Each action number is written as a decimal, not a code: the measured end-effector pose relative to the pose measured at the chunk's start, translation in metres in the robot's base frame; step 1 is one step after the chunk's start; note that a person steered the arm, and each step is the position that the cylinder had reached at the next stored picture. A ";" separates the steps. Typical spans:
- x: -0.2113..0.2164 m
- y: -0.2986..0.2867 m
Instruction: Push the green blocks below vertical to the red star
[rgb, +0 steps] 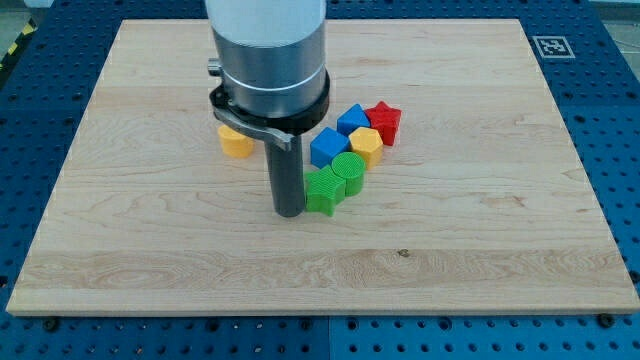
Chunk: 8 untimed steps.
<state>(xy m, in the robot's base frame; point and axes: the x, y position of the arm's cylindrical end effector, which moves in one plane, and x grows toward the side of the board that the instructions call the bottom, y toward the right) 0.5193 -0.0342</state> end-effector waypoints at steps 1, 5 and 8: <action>-0.009 -0.008; 0.009 0.032; 0.026 0.114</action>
<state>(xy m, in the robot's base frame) 0.5454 0.0797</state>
